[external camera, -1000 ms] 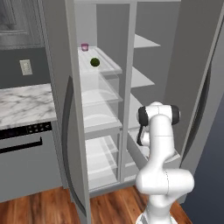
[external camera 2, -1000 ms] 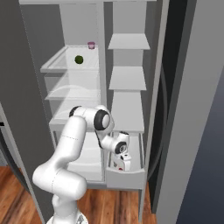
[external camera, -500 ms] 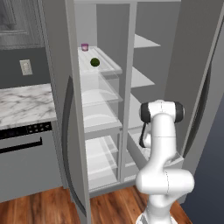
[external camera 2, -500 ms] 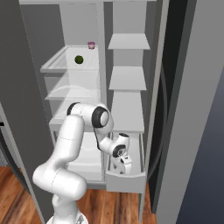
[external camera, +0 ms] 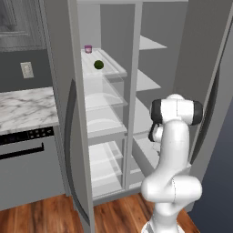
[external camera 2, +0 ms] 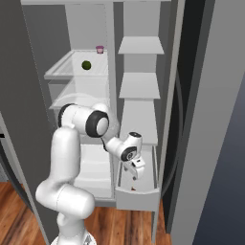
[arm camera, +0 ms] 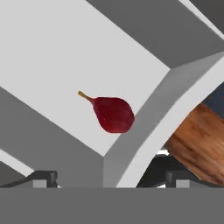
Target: Take the lime and pear from the fridge shelf and place them in the freezer drawer to begin freezing them.
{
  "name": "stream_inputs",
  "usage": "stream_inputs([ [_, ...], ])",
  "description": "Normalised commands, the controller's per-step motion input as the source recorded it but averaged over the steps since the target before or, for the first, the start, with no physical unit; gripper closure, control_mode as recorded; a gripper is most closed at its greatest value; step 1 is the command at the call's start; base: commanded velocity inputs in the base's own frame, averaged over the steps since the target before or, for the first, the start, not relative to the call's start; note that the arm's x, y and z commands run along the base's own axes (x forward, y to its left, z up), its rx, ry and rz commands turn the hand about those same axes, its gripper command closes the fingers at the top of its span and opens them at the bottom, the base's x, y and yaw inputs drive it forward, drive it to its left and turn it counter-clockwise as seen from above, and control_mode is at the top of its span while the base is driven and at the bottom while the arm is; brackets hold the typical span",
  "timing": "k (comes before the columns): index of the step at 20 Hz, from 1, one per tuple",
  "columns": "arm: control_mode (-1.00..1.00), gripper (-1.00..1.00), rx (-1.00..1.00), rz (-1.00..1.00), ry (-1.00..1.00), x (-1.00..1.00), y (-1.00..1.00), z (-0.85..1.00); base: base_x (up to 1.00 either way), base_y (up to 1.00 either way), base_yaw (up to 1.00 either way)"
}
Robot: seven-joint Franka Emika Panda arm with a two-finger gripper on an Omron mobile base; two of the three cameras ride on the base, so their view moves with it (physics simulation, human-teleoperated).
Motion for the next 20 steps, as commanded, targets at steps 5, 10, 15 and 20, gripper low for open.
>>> stream_inputs([
  [5,-1.0,-1.0,0.0,0.0,-0.16,0.0,0.06,1.0,0.0,0.0,0.0],
  [10,-1.0,-1.0,0.0,0.0,-0.13,-0.01,0.19,1.0,0.0,0.0,0.0],
  [15,-1.0,-1.0,-0.02,0.0,-0.1,-0.39,0.35,0.88,0.0,0.0,0.0],
  [20,-1.0,-1.0,-0.07,0.0,-0.08,-0.65,0.49,0.79,0.0,0.0,0.0],
])
